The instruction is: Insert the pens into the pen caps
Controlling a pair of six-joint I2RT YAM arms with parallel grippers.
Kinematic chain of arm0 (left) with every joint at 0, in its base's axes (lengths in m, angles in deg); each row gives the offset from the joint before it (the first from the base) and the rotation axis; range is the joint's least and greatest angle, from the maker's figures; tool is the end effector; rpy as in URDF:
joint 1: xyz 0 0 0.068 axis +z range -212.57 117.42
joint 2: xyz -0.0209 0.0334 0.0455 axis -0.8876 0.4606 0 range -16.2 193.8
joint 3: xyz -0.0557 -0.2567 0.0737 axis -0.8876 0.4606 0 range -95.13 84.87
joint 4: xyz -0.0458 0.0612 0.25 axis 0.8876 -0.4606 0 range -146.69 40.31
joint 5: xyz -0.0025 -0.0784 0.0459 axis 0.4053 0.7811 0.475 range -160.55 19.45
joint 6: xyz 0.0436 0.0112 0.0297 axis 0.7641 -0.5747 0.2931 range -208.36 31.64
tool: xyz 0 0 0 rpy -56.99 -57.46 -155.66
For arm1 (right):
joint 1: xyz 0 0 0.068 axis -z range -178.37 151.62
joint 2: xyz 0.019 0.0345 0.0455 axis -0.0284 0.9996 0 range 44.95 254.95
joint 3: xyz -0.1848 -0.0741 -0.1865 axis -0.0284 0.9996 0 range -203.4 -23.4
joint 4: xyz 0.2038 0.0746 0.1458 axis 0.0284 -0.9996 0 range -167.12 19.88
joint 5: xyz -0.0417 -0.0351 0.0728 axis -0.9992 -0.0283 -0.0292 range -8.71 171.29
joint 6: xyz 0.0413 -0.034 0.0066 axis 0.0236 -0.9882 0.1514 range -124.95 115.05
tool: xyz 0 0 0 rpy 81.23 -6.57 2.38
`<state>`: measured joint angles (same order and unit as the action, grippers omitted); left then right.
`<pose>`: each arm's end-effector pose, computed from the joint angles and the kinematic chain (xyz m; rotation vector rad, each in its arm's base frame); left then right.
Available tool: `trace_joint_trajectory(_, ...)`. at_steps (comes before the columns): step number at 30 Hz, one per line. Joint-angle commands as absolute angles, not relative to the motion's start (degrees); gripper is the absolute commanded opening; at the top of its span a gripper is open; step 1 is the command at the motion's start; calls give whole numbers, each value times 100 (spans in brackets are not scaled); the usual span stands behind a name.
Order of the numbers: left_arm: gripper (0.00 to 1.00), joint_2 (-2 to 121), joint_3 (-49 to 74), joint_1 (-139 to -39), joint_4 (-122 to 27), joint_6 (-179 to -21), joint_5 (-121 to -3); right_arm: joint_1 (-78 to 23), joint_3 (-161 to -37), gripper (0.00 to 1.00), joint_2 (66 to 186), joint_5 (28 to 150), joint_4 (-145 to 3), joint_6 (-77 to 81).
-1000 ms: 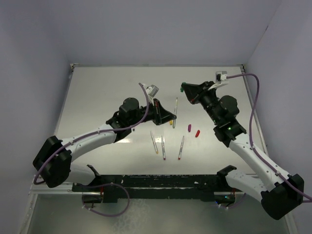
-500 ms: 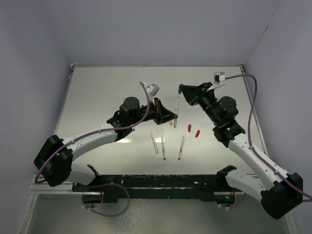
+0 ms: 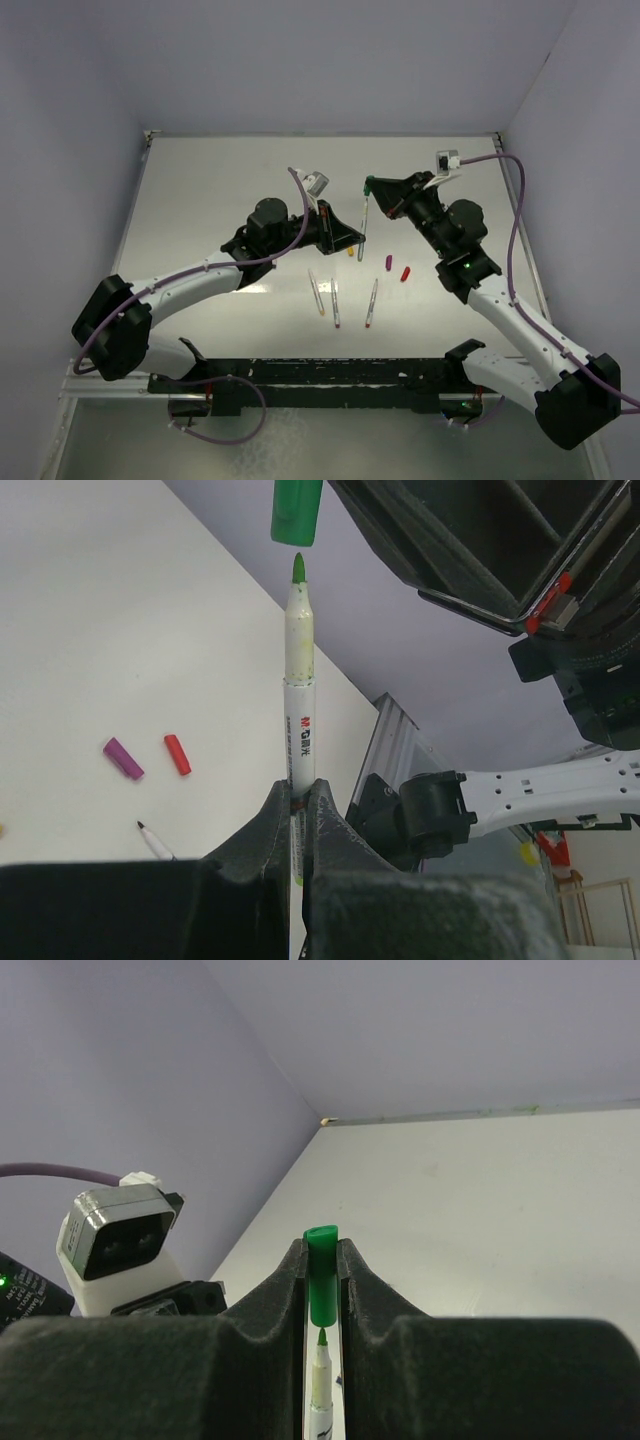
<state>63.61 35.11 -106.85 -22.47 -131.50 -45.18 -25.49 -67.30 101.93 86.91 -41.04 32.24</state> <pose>0.2196 -0.2352 0.2973 0.4051 1.8038 -1.4828 0.2062 0.1096 0.3680 0.0311 1.3628 1.0173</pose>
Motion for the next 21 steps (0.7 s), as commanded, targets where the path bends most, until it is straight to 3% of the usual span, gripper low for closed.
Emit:
trace_joint_trajectory(1,0,6360,3251,-10676,-1901,-13213,-4443,-2571,-6702,0,10065,8795,-3845,3233)
trace_joint_trajectory(21,0,6352,3249,-10669,-1918,-13229,-4527,-2571,-6653,0,9989,8944,-4082,3180)
